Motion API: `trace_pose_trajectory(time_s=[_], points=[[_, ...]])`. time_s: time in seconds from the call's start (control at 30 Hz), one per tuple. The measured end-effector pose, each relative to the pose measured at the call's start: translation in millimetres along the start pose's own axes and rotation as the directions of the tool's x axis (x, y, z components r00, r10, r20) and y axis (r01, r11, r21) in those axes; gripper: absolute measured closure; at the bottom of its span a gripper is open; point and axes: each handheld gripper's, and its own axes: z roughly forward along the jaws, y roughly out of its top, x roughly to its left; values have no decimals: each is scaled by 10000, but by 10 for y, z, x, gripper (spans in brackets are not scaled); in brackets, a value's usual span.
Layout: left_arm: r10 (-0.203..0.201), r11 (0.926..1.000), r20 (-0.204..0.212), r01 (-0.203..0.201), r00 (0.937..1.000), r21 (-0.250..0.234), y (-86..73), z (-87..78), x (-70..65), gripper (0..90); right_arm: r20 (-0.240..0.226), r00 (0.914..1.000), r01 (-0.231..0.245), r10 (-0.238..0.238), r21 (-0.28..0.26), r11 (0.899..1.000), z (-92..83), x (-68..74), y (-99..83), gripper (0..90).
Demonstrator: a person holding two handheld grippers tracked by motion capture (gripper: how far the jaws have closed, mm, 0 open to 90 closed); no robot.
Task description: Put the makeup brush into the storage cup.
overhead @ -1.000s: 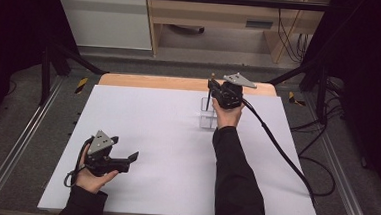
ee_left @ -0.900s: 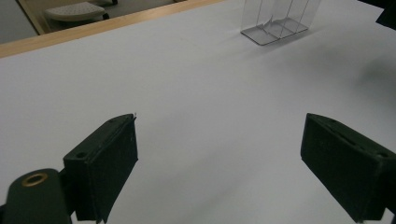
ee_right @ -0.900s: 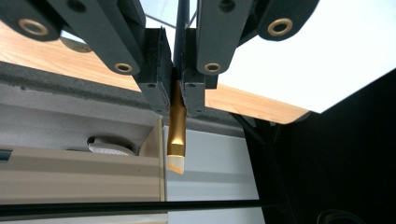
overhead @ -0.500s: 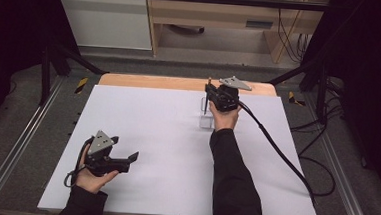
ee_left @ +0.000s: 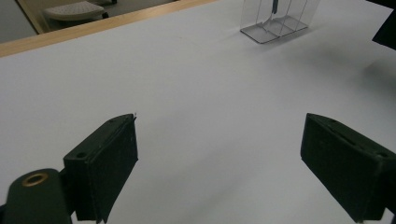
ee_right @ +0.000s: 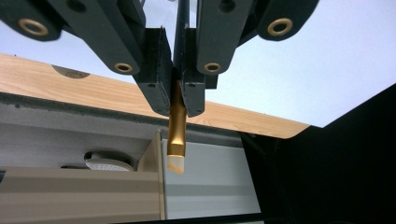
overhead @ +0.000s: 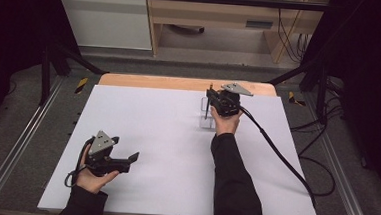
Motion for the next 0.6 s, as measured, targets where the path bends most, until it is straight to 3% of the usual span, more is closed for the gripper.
trace_pose_trajectory(time_s=[0.6], points=[[52, 10000, 17, -52, 10000, 61, -4, 14, -11, 103, 72, 9995, 319, -323, 556, 9979, 26, 35, -118, 834]])
